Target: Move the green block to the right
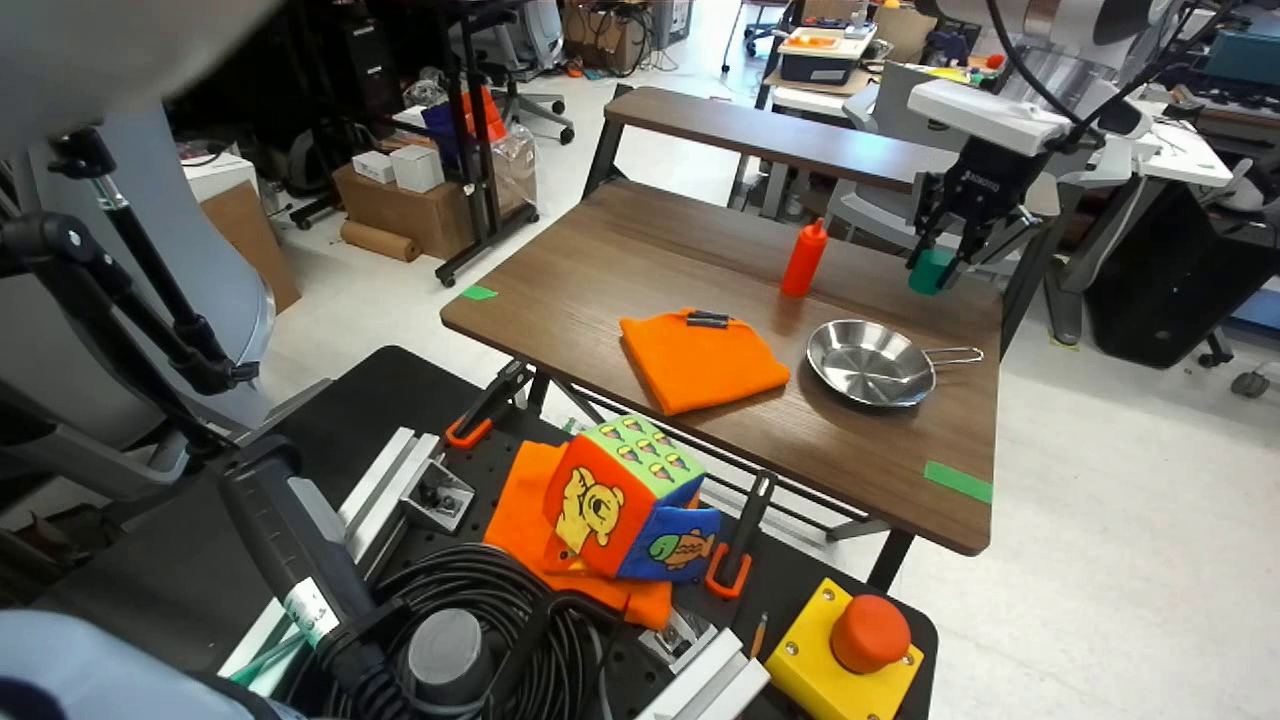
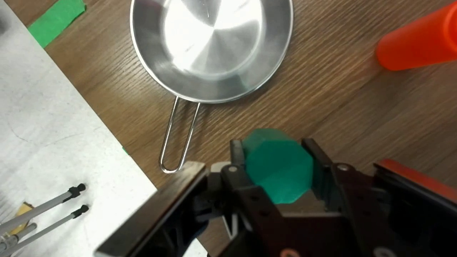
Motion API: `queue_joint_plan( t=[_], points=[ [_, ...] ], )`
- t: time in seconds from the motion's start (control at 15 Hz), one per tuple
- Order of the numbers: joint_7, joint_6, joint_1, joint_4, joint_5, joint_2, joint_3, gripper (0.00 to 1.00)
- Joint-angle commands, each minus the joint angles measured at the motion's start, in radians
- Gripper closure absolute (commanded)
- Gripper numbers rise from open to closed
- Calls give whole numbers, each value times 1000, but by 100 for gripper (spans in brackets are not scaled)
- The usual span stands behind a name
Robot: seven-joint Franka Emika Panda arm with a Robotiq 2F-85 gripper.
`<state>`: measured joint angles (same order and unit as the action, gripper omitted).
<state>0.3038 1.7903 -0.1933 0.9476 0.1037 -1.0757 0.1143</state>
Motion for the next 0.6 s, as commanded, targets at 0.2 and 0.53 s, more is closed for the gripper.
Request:
queue_joint_plan(
  t=[0.2, 0.53],
  points=[
    [50, -138, -2, -310, 0, -219, -1, 82],
    [90, -174, 13, -393, -13, -288, -6, 82]
  ],
)
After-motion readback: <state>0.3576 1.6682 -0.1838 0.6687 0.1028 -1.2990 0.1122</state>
